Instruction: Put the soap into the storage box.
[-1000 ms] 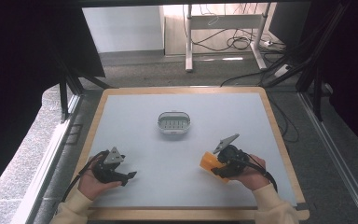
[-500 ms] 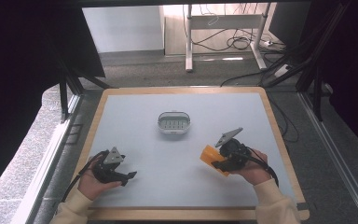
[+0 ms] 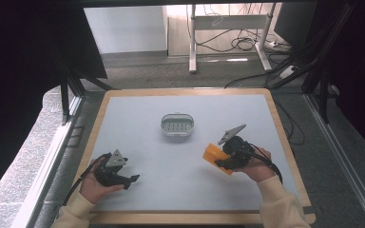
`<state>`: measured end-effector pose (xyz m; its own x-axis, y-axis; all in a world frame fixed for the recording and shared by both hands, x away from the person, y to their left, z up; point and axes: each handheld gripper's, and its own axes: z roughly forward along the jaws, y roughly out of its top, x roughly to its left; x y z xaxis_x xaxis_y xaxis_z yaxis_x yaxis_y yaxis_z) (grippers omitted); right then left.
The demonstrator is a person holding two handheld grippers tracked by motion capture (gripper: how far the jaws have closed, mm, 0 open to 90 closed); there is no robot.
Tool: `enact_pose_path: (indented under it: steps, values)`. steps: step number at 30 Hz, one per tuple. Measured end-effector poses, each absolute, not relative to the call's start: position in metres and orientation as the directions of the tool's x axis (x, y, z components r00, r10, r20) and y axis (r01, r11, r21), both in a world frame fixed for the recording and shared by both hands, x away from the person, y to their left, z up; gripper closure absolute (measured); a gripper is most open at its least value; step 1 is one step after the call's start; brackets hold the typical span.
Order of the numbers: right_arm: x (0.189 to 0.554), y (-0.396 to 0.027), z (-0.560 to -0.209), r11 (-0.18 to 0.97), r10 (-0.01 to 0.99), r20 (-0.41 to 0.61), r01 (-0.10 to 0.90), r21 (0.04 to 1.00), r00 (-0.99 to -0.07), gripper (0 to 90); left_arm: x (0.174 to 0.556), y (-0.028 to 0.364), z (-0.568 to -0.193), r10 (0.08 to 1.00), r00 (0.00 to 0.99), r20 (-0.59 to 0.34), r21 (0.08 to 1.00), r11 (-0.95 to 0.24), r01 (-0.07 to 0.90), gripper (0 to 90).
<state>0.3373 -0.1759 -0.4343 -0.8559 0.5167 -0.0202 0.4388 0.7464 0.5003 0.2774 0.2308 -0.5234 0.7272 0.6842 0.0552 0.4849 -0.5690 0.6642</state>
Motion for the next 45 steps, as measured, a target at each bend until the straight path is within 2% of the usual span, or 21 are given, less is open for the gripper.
enact_pose_path:
  steps: [45]
  values:
    - [0.378, -0.179, -0.43, 0.73, 0.523, 0.002, 0.449, 0.515, -0.852, 61.6, 0.278, 0.23, -0.525, 0.69, 0.722, 0.05, 0.661, -0.565, 0.494, 21.1]
